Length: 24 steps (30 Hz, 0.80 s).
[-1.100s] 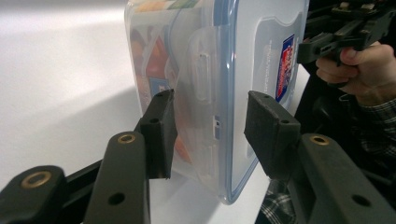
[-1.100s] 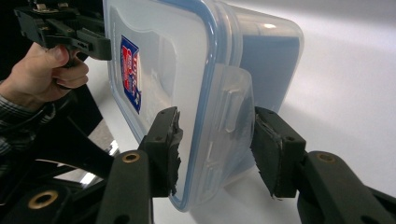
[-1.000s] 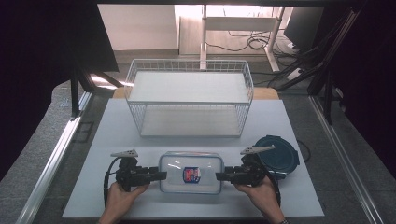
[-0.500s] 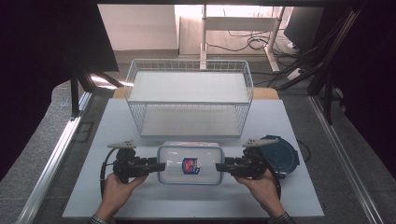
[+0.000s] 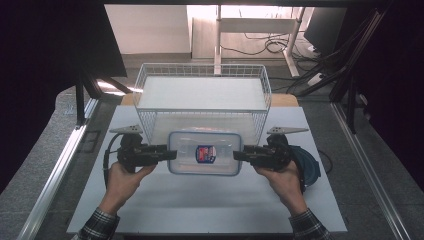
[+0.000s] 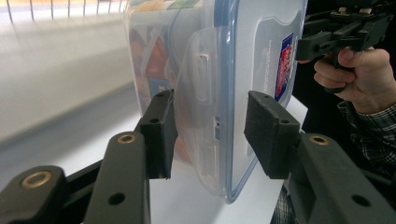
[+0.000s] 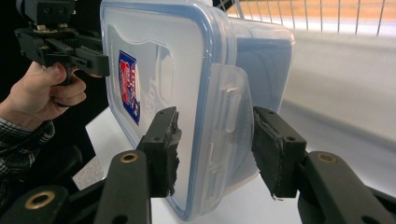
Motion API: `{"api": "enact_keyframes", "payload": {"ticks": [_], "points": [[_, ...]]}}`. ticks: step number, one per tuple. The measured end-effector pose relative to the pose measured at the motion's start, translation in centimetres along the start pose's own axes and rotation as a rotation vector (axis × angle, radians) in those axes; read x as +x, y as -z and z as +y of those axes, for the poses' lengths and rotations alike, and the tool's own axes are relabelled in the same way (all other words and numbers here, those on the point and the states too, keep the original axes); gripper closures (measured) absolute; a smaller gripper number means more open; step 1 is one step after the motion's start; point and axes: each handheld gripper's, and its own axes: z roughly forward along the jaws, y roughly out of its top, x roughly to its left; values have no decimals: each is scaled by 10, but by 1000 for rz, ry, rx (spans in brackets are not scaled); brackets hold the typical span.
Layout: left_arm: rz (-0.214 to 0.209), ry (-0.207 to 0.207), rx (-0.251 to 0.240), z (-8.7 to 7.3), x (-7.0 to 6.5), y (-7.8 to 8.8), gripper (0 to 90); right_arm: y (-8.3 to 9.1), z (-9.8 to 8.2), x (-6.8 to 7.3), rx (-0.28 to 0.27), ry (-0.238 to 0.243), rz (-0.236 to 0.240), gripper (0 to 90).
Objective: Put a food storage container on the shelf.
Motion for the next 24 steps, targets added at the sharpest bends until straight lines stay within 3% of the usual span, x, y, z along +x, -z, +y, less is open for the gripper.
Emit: {"api": "enact_keyframes", "payload": {"ticks": [8, 24], "points": [[2, -18, -23, 35, 5, 6, 542, 3, 33, -1, -52, 20, -16, 519], [3, -6, -56, 90, 27, 18, 541, -5, 94, -8, -62, 32, -24, 519]]}}
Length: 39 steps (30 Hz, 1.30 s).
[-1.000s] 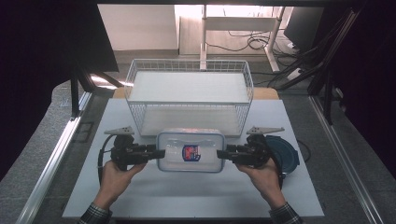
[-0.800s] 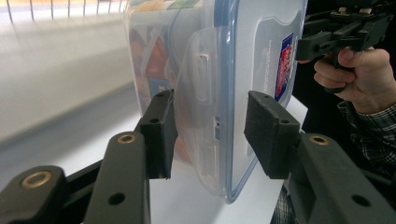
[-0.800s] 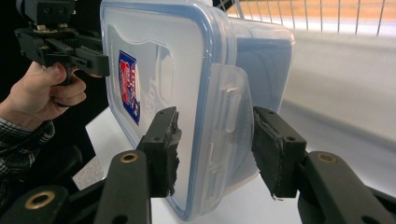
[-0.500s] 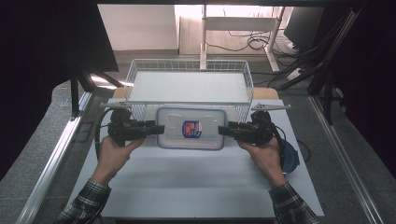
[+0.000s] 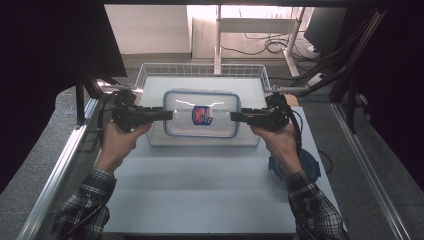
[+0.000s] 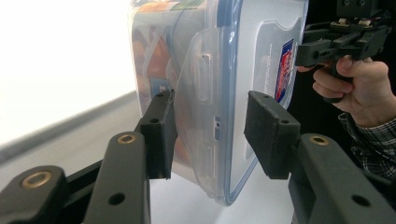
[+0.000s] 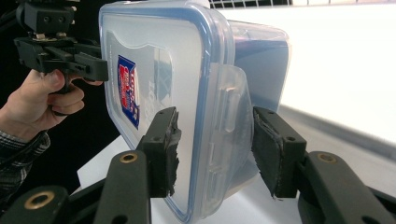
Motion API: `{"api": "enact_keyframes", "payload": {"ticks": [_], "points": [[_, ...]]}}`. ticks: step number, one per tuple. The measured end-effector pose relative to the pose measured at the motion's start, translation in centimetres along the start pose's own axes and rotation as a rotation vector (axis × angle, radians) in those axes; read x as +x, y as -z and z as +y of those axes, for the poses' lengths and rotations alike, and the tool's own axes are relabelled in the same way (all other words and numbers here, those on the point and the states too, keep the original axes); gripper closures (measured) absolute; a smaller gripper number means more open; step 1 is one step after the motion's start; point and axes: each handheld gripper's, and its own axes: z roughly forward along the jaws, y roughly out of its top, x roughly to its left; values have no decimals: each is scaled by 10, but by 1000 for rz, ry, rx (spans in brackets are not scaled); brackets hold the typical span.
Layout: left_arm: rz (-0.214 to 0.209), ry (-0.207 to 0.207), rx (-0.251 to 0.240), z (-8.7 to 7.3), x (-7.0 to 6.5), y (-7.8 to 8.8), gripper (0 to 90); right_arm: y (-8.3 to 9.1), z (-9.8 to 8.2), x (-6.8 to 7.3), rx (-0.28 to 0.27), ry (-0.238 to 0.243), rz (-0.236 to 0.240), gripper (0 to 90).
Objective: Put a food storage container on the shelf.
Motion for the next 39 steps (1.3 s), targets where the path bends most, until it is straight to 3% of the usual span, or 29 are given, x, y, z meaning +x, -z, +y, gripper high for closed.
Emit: {"api": "enact_keyframes", "payload": {"ticks": [11, 20, 26, 32, 39], "points": [[15, 28, -18, 38, 14, 4, 538, -12, 38, -9, -9, -16, 3, 520], [0, 76, -36, 53, 31, -7, 537, -16, 64, -23, -3, -22, -14, 518], [11, 88, -26, 58, 40, -13, 531, -22, 69, -30, 10, -34, -27, 514], [19, 110, -27, 60, 41, -15, 529, -27, 71, -32, 21, -22, -48, 499], [23, 129, -43, 59, 43, -16, 513, -28, 70, -33, 1, -42, -46, 492]]}}
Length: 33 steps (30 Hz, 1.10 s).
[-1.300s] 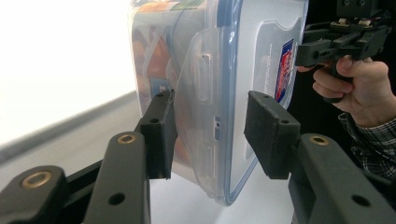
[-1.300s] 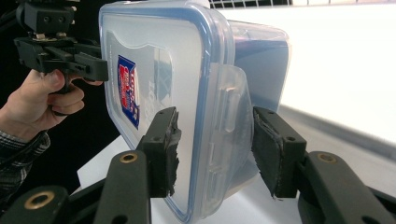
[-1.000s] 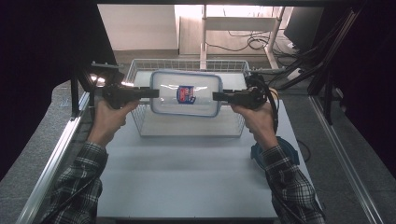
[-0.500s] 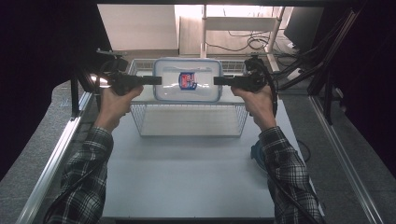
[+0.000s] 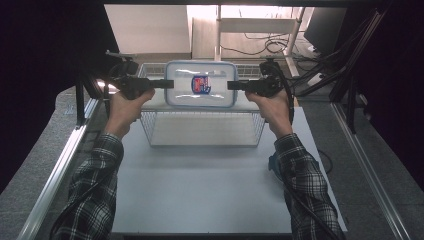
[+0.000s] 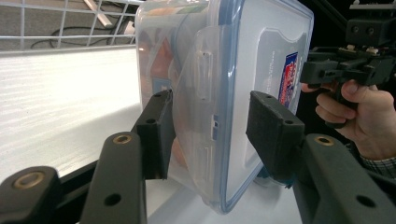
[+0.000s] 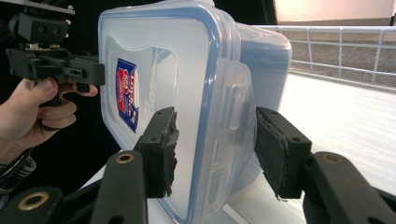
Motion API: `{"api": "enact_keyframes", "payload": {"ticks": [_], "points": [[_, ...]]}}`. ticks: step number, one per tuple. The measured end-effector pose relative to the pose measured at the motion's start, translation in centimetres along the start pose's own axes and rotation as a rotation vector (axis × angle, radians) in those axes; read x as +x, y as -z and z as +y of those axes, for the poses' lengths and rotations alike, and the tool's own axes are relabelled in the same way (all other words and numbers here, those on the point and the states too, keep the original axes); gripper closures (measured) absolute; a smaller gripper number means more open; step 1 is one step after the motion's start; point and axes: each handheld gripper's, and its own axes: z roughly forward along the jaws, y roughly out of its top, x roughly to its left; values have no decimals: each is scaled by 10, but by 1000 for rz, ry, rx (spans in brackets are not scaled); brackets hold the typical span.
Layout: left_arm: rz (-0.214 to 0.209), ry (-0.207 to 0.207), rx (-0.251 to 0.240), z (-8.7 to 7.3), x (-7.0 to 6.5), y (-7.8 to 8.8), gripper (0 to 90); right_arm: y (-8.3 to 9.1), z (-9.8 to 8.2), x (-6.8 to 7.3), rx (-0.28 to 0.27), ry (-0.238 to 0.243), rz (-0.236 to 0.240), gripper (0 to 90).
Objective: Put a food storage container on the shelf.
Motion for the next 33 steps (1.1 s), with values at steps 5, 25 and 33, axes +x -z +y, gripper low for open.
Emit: {"api": "enact_keyframes", "payload": {"ticks": [5, 25, 33], "points": [[44, -19, 6, -1, -1, -2, 498, 0, 0, -1, 3, -3, 0, 492], [73, -22, 37, -8, 0, -10, 521, -9, 5, -3, 3, 3, -112, 360], [85, -19, 10, -7, -1, -10, 494, -14, 3, 1, 19, 46, -142, 439]]}}
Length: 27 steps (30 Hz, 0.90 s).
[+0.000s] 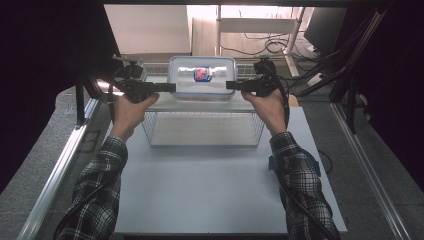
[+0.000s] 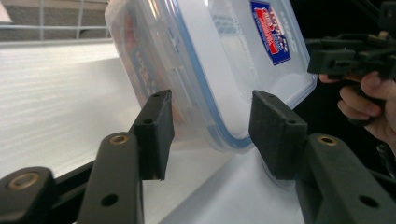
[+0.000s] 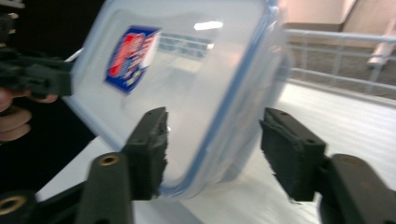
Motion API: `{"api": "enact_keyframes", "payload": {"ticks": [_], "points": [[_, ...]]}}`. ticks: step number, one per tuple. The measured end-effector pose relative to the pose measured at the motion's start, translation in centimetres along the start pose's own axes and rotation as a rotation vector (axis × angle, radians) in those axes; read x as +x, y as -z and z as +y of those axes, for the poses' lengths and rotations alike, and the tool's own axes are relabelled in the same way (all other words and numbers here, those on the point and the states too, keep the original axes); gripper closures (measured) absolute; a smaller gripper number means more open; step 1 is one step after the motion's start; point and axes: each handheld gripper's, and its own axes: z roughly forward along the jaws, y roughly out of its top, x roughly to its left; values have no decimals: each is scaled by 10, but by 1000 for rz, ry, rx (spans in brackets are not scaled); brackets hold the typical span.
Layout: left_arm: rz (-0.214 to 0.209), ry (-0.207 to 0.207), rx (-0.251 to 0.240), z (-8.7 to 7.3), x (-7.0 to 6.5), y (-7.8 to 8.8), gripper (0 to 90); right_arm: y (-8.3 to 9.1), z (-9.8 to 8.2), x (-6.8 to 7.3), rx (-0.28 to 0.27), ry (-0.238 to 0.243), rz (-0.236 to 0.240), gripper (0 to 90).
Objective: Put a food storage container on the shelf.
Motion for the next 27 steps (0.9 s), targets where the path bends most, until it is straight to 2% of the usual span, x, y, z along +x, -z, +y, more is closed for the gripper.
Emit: {"api": "enact_keyframes", "payload": {"ticks": [3, 9, 15, 27], "points": [[27, -6, -26, 1, -2, -1, 474, 0, 1, 2, -7, 11, -37, 469], [47, 10, -67, 4, 1, -1, 458, 0, 2, 1, -20, -9, -29, 520], [73, -12, -55, 6, -2, -1, 460, 0, 4, 1, -19, -15, -33, 545], [65, -21, -46, 6, -2, 0, 461, 3, 1, 4, -11, -29, -20, 567]]}}
